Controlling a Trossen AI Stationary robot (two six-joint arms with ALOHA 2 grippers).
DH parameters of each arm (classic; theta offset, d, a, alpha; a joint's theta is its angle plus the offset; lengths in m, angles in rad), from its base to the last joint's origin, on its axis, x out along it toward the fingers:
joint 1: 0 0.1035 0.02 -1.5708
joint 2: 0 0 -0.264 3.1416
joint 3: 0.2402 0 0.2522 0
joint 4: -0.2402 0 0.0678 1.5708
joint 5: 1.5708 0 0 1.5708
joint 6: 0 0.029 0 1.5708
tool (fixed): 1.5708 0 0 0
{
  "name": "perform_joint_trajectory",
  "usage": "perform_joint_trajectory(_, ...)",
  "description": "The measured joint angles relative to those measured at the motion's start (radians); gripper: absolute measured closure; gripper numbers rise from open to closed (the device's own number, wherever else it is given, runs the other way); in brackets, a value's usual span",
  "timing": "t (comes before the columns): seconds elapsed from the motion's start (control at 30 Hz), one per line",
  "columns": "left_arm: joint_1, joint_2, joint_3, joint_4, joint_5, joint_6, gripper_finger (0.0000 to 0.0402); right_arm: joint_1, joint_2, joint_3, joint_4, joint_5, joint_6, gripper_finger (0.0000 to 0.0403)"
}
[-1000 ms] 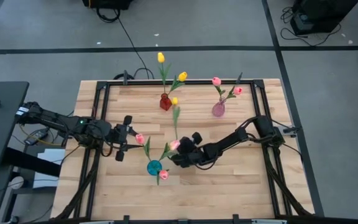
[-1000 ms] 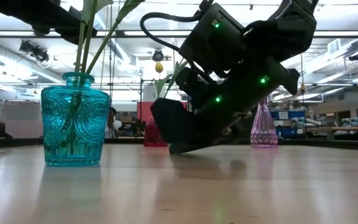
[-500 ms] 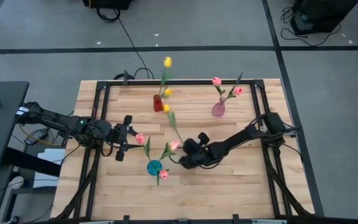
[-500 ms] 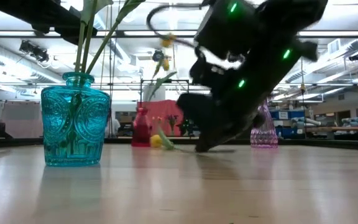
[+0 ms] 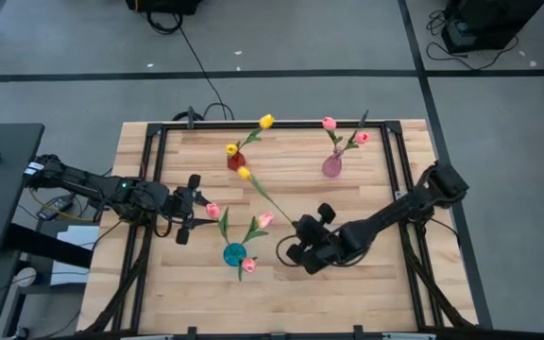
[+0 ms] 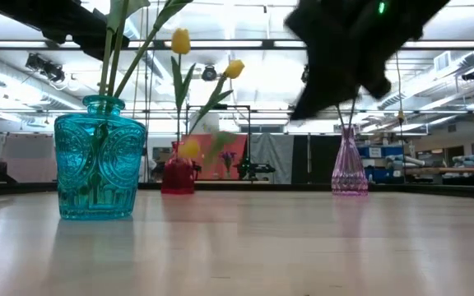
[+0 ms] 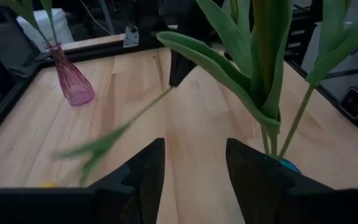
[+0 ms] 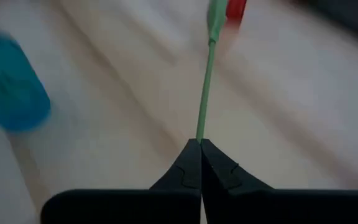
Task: Sort flowers into vase by color
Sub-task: Put the yellow tulip into the red flower vase
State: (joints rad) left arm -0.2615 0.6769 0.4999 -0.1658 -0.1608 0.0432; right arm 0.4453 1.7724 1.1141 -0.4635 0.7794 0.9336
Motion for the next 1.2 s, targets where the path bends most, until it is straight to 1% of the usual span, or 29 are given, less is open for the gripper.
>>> perform_joint_trajectory(0.13,0.000,0.000,0.000,0.033,-0.019,0.006,0.0225,0.038,-0.039,0.002,0.050,0.168,-0.078,0.0400)
perform_joint_trajectory(0.23,0.000,0.000,0.000,0.072,-0.022,0.006,0.0225,0.046,-0.043,0.002,0.141,0.236,-0.172,0.0399)
perform_joint_trajectory(0.3,0.000,0.000,0.000,0.099,-0.024,0.008,0.0225,0.038,-0.041,0.002,0.240,0.263,-0.266,0.0399)
perform_joint_trajectory(0.4,0.000,0.000,0.001,0.131,-0.048,0.048,0.0225,0.014,-0.040,0.002,0.404,0.267,-0.435,0.0399)
perform_joint_trajectory(0.5,0.000,-0.012,0.001,0.124,-0.147,0.113,0.0225,-0.010,-0.040,0.002,0.572,0.266,-0.614,0.0399)
perform_joint_trajectory(0.57,0.001,-0.020,0.001,0.125,-0.233,0.159,0.0225,-0.024,-0.040,0.002,0.685,0.247,-0.732,0.0399)
perform_joint_trajectory(0.6,0.008,-0.021,0.001,0.133,-0.251,0.178,0.0225,-0.032,-0.040,0.002,0.748,0.230,-0.788,0.0399)
perform_joint_trajectory(0.67,0.035,-0.021,0.001,0.173,-0.237,0.210,0.0225,-0.051,-0.041,0.002,0.858,0.174,-0.889,0.0399)
perform_joint_trajectory(0.83,0.132,-0.004,0.001,0.294,-0.052,0.219,0.0225,-0.106,-0.041,0.002,1.069,0.014,-1.059,0.0399)
perform_joint_trajectory(0.93,0.192,0.012,0.002,0.385,0.038,0.219,0.0225,-0.145,-0.042,0.003,1.140,-0.079,-1.091,0.0398)
perform_joint_trajectory(1.07,0.249,0.039,0.002,0.499,0.137,0.214,0.0225,-0.198,-0.042,0.003,1.174,-0.199,-1.089,0.0398)
perform_joint_trajectory(1.2,0.273,0.059,0.002,0.594,0.182,0.209,0.0225,-0.236,-0.042,0.003,1.170,-0.233,-1.073,0.0398)
